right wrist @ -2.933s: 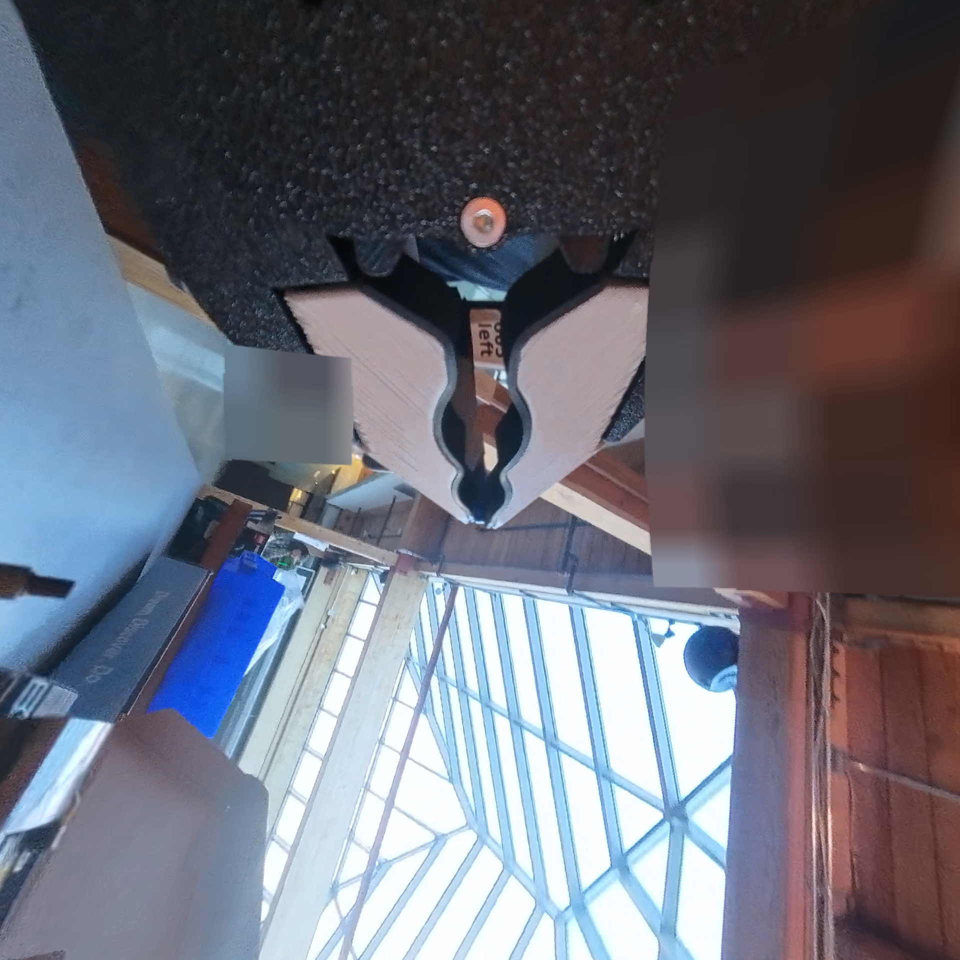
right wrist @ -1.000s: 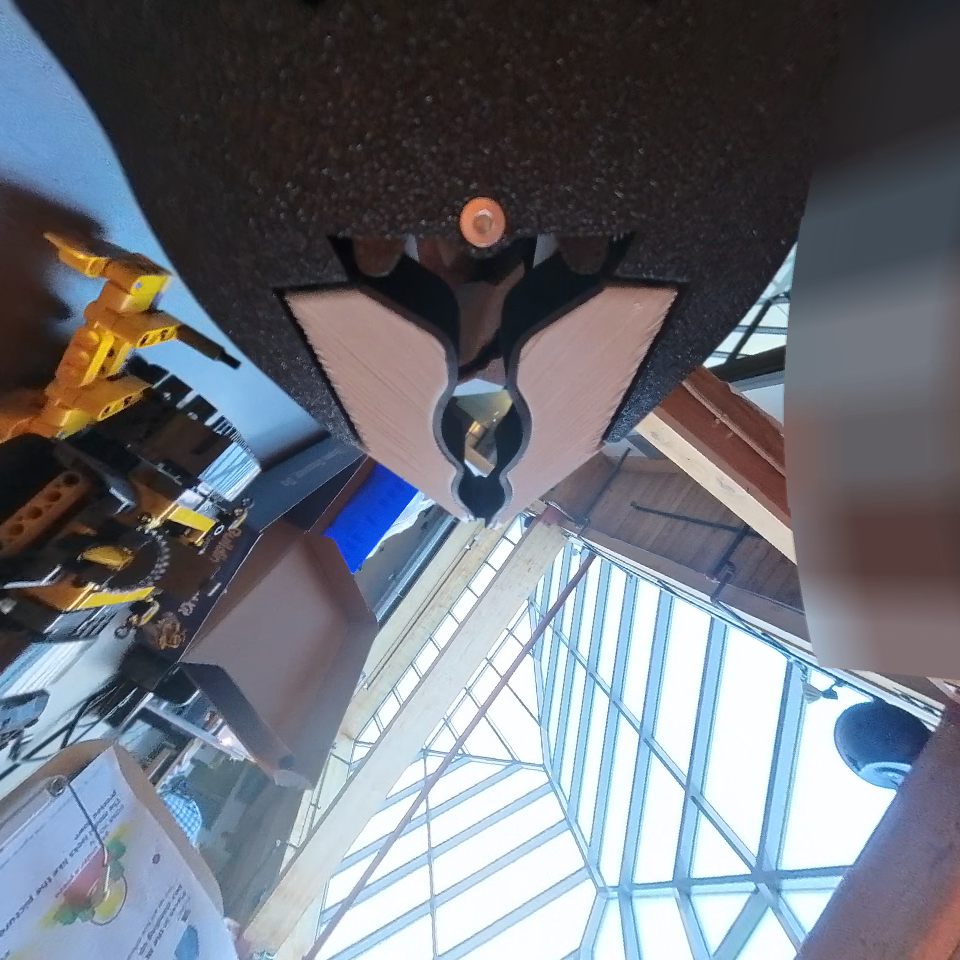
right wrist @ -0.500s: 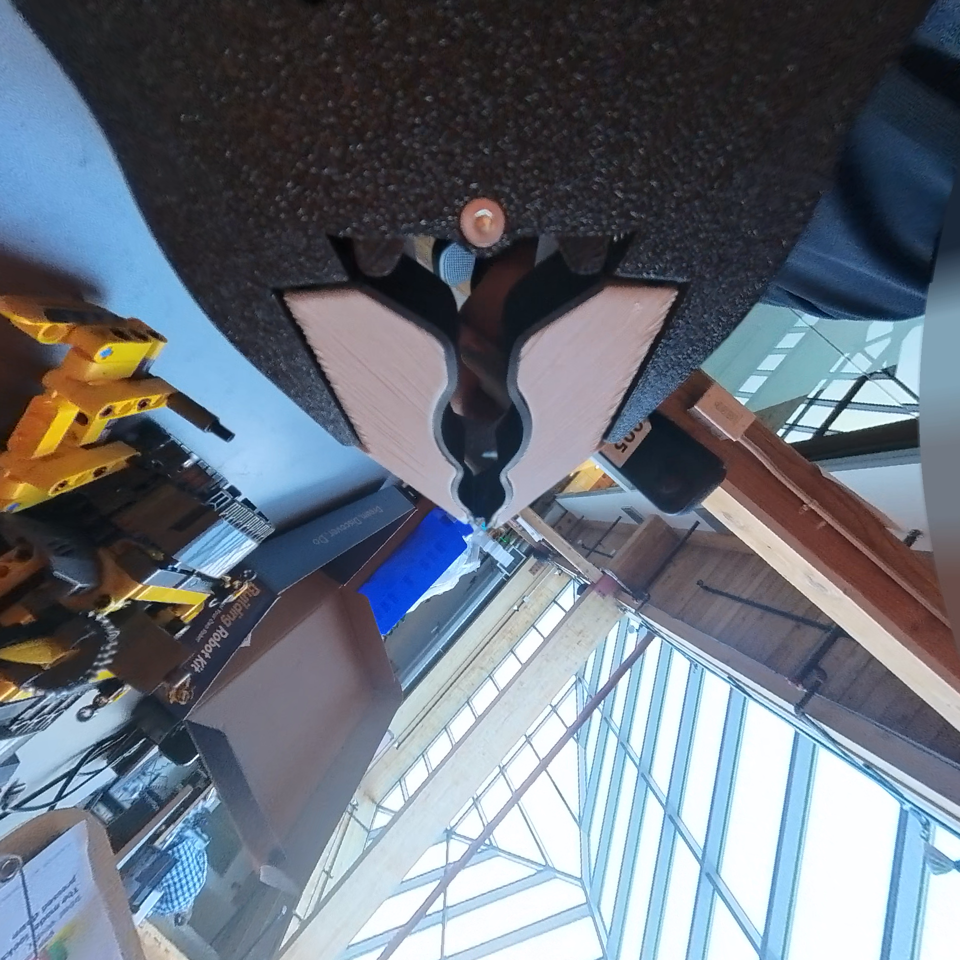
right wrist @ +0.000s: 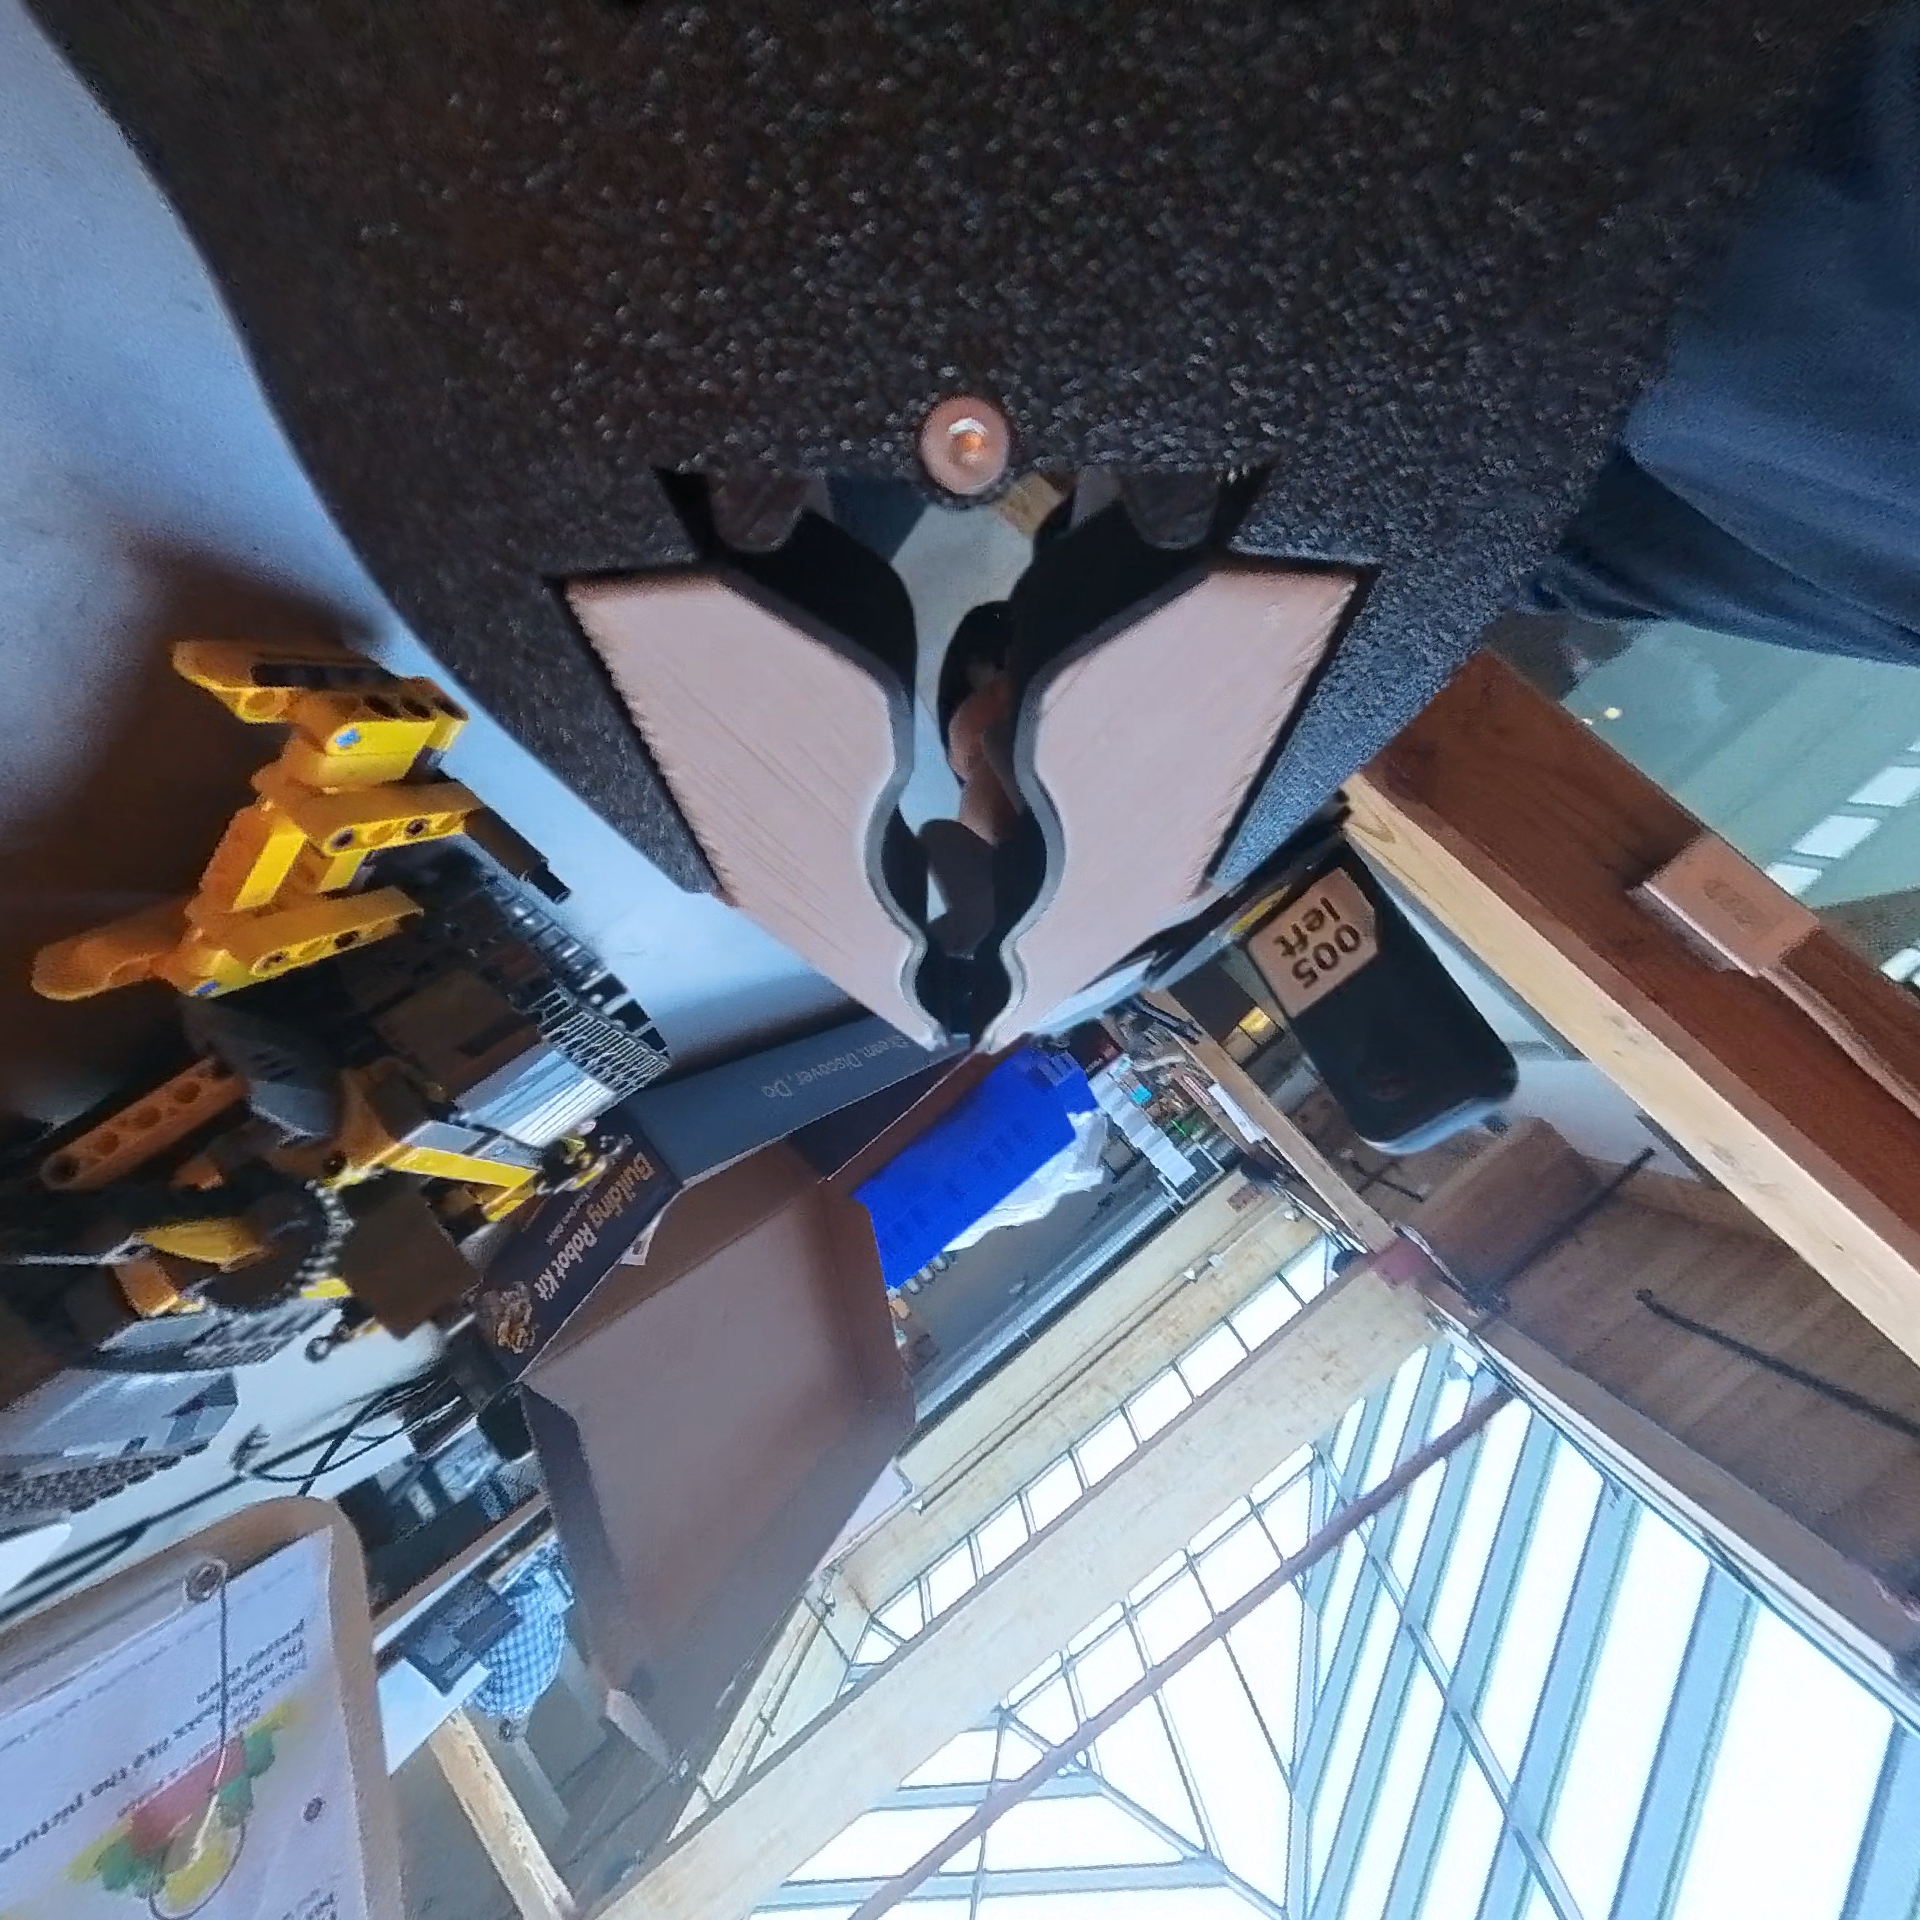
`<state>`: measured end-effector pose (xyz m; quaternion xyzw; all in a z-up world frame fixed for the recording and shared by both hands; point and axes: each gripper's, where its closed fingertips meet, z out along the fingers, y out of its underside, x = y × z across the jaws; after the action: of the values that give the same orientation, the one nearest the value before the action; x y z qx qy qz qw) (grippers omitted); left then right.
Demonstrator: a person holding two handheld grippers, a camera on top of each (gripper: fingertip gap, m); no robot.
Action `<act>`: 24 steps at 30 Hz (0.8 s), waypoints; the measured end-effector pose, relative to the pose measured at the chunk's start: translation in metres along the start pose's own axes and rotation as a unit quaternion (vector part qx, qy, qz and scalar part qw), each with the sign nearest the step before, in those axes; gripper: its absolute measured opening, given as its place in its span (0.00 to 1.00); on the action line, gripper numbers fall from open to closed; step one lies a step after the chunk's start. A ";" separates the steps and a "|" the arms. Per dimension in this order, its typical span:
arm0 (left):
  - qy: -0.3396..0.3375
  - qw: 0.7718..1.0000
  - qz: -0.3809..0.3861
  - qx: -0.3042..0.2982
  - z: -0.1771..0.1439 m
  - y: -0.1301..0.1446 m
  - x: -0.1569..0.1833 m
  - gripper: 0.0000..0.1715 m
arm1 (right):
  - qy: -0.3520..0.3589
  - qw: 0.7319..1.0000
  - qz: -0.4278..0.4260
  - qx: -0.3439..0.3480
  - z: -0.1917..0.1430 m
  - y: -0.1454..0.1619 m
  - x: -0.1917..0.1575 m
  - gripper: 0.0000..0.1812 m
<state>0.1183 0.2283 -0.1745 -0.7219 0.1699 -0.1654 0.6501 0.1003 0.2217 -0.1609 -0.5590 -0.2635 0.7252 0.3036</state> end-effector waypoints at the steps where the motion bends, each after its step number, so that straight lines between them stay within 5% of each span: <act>1: 0.001 1.000 0.009 0.001 -0.001 -0.001 0.001 0.06 | 0.003 1.000 -0.013 -0.004 0.000 0.000 -0.001 0.01; 12: -0.024 0.993 0.110 -0.038 0.001 0.008 0.006 0.04 | 0.044 0.994 -0.094 -0.039 -0.009 0.006 0.003 0.00; 24: 0.048 0.995 0.086 -0.028 0.004 0.017 0.024 0.04 | 0.039 0.989 -0.120 -0.080 -0.025 0.014 0.003 0.00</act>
<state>0.1409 0.2196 -0.1917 -0.7139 0.2672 -0.1386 0.6323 0.1217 0.2157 -0.1789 -0.5736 -0.3737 0.6377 0.3532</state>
